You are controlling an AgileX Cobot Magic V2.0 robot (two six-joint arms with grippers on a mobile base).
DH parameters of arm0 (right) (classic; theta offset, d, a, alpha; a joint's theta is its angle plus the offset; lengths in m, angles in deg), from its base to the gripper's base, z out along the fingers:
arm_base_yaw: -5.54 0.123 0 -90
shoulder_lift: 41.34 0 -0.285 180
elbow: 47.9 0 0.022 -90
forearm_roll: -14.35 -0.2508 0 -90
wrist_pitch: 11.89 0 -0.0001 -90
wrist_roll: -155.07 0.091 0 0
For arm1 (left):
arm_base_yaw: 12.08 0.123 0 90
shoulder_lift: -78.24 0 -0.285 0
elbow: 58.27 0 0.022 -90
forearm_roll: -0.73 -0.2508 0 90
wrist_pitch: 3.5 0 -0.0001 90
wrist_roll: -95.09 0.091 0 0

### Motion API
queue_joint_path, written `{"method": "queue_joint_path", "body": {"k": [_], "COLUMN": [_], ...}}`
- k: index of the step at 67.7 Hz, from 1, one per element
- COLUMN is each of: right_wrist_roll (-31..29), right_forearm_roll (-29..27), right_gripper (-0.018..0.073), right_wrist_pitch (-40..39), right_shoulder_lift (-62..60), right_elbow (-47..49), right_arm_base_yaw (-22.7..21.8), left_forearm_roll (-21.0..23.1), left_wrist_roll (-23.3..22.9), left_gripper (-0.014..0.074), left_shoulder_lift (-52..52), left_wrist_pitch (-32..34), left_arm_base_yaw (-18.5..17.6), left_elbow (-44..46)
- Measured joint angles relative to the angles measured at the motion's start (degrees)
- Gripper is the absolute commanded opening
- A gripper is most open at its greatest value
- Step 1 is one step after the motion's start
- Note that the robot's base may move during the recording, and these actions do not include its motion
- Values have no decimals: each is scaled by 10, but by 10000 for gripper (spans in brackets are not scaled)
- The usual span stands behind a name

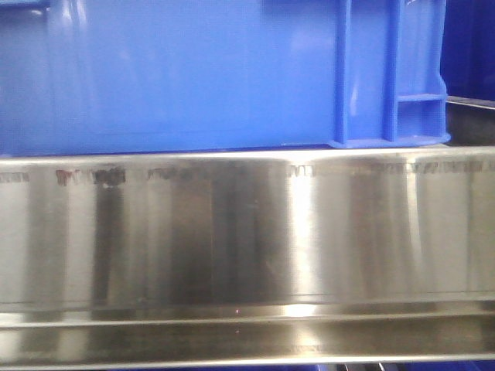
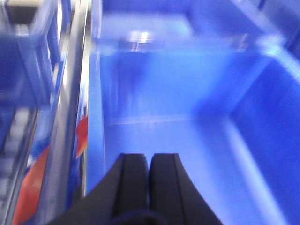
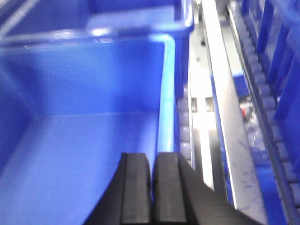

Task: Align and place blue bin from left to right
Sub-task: 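Open both grippers to release the blue bin's side walls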

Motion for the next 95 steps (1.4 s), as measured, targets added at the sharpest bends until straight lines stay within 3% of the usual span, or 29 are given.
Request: {"method": "queue_joint_path", "body": {"k": [14, 28, 41, 61, 80, 95], "right_wrist_roll": [-4, -50, -72, -108, -137, -138], "right_forearm_roll": [0, 0, 0, 6, 16, 21], "right_gripper": [-85, -85, -85, -85, -85, -85], "right_wrist_pitch": [9, 8, -56, -194, -223, -223], "right_shoulder_lift": [-48, -98, -152, -284, -409, -521], "right_elbow": [0, -18, -107, -288, -405, -472], "right_arm_base_yaw": [4, 34, 64, 71, 71, 71], "left_forearm_roll": [58, 65, 65, 67, 49, 47], "left_wrist_roll": [0, 0, 1, 1, 17, 21], "left_gripper": [-111, -111, -111, -111, -111, -111], "left_shoulder_lift": [40, 97, 169, 269, 346, 409], "left_wrist_pitch": [-3, 20, 114, 255, 396, 419], "left_arm_base_yaw": [0, 0, 0, 0, 0, 0], "left_elbow": [0, -41, -157, -348, -466, -513]}}
